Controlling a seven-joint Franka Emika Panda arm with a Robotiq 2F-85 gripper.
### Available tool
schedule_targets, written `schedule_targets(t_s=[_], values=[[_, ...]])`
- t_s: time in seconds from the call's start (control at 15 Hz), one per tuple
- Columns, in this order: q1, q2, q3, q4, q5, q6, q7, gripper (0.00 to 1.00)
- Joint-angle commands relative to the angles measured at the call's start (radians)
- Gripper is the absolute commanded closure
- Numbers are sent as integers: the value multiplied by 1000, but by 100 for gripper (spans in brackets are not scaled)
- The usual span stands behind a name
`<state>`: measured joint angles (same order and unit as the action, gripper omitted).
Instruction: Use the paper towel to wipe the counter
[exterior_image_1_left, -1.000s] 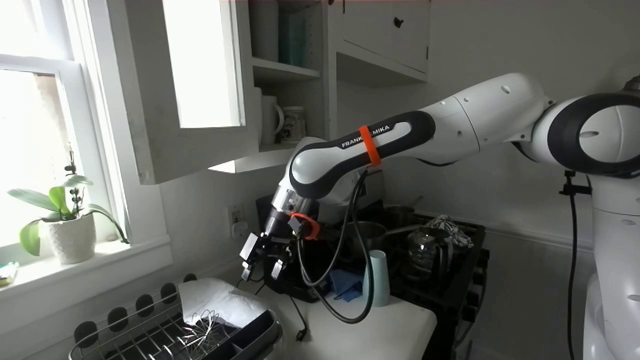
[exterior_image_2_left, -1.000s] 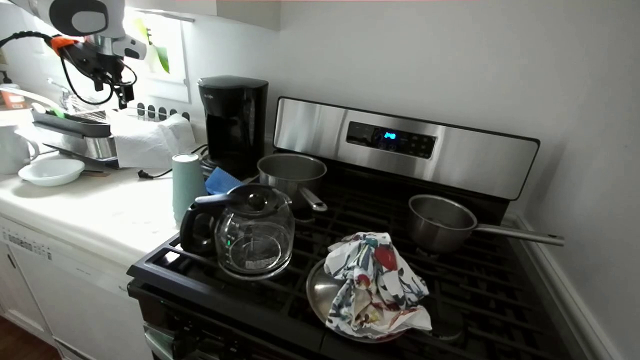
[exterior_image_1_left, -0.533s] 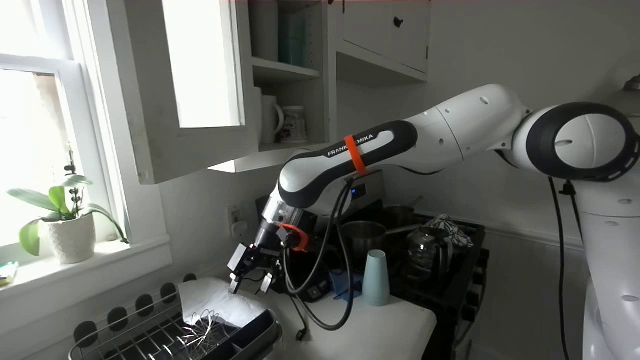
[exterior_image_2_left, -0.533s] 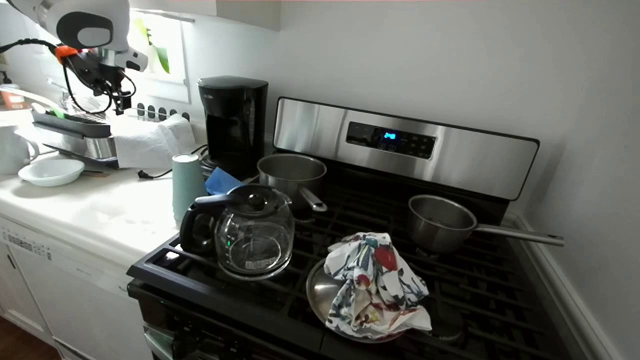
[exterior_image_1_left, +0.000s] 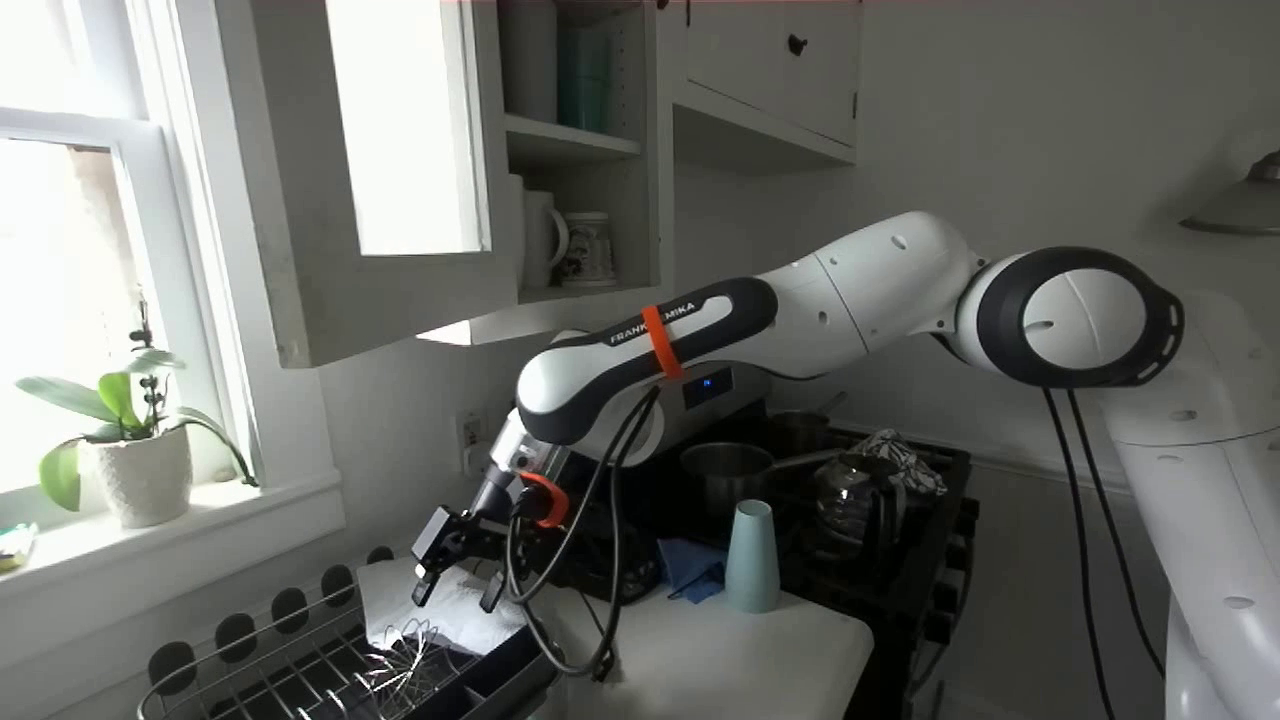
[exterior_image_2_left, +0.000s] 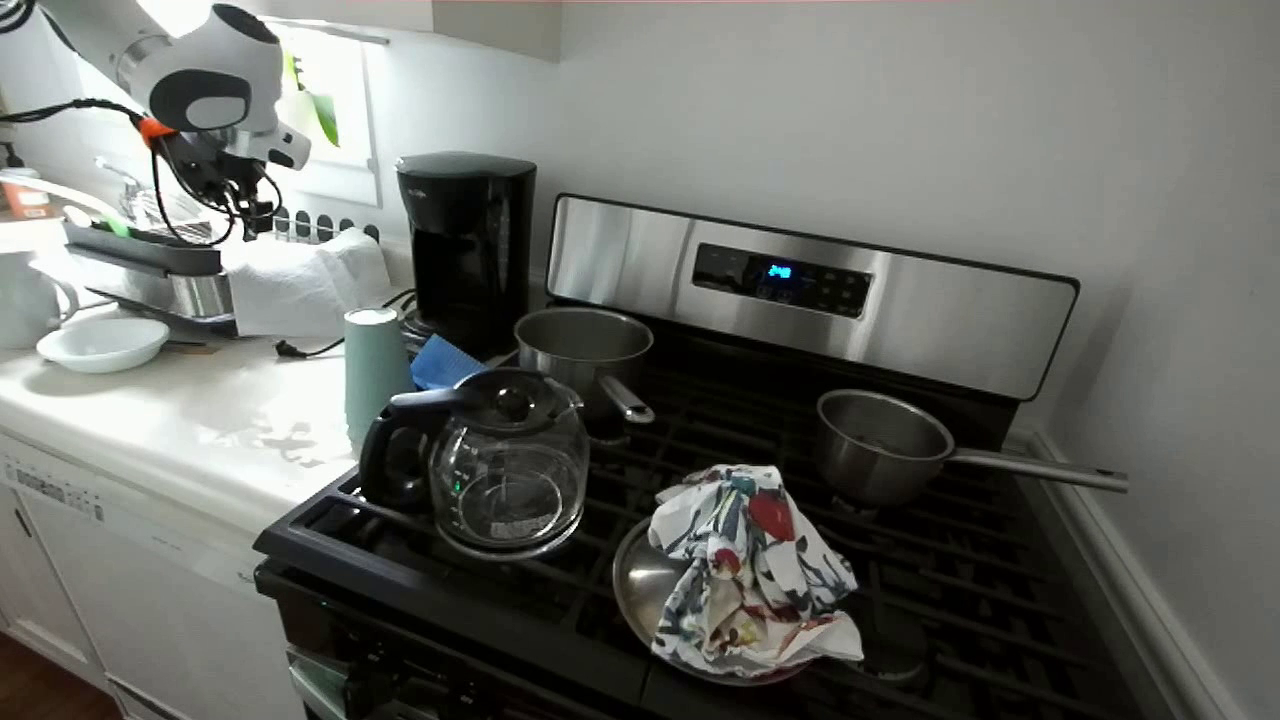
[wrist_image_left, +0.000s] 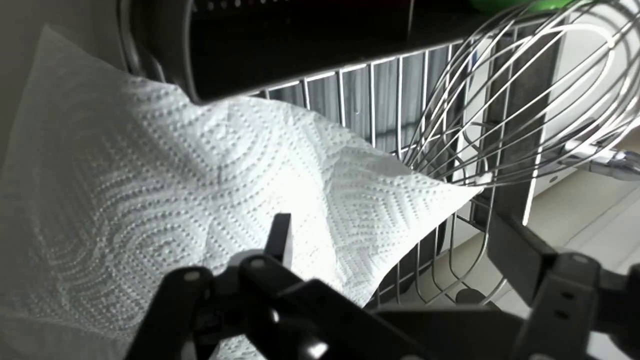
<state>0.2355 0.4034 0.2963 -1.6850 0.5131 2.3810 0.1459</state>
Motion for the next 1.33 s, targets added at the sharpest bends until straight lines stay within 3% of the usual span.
schedule_targets(t_s=[0.0,0.13,0.8,1.0,1.07,1.13,1.27], values=[[20,85,5,103,13,-1,49,0],[27,111,5,129,6,-3,65,26],[31,149,-5,170,0,-11,110,97],[28,150,-4,171,3,-7,110,100],[18,154,9,174,24,-1,86,74],[18,157,13,178,26,3,80,74],[21,171,19,195,26,1,75,63]])
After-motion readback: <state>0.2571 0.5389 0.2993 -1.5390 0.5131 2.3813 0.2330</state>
